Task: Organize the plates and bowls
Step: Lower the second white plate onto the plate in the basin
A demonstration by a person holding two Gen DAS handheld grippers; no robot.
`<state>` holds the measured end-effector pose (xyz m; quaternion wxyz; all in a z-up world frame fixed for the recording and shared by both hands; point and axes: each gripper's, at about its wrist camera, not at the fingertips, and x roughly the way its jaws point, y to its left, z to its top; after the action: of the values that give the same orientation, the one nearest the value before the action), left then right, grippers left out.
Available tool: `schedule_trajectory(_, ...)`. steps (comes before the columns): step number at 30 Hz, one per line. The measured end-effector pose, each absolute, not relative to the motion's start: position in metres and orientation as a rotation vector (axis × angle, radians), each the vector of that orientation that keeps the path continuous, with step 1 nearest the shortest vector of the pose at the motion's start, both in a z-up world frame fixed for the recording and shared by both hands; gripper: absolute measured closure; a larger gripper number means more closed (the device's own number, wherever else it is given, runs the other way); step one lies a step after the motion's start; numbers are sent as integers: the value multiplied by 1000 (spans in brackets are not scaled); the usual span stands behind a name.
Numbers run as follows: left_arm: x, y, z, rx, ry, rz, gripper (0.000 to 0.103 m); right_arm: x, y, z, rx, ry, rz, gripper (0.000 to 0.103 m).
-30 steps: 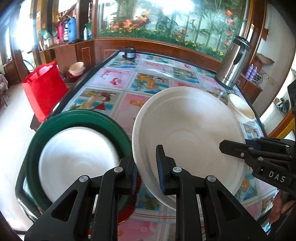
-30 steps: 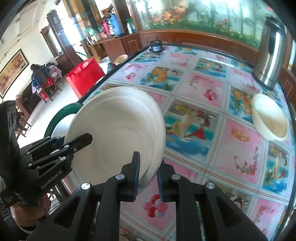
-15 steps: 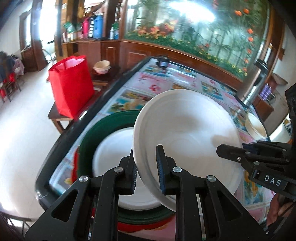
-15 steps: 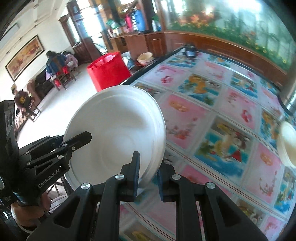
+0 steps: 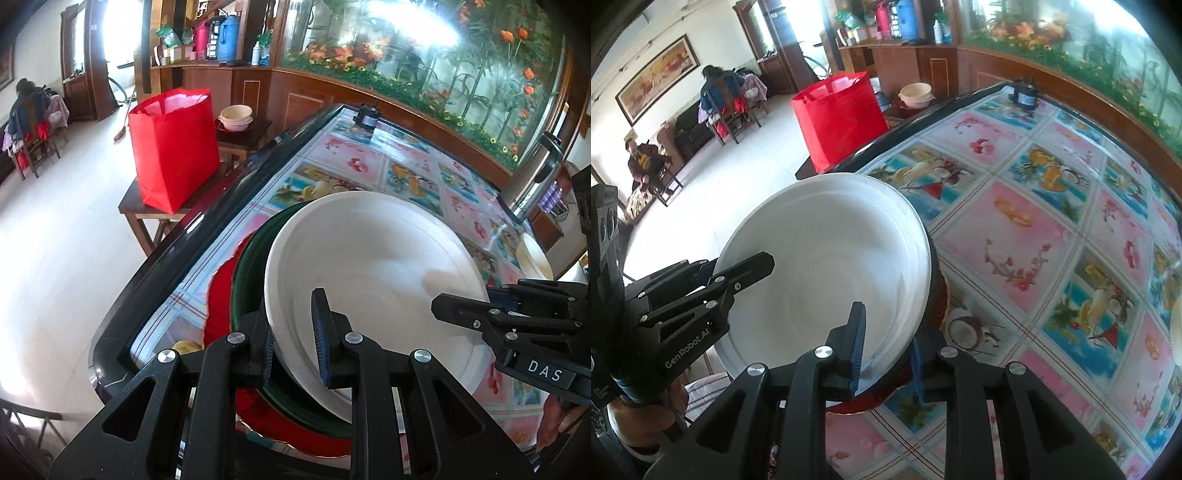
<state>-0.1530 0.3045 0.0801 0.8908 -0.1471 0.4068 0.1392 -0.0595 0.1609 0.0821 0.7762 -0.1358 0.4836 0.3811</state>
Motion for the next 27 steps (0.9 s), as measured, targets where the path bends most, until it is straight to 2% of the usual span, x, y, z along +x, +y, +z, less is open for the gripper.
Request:
schedule_trajectory(8,-153,309,74,-295,845,303,85,-62,169,76,-305,1070,821,79)
schedule_trajectory(23,-154,309,77,-277,828,325,82,-71,157,86,-273,1056,855,70)
schedule_trajectory(25,-156,309,81,-262,810,337,80,-71,152,88,-270,1049,843,64)
schedule_trajectory(26,-157,309,83,-257,801,340,77,-71,149,88,-266,1045,835,58)
schedule_trajectory(27,-158,309,85,-260,795,335,74,-70,147,89,-258,1045,835,58)
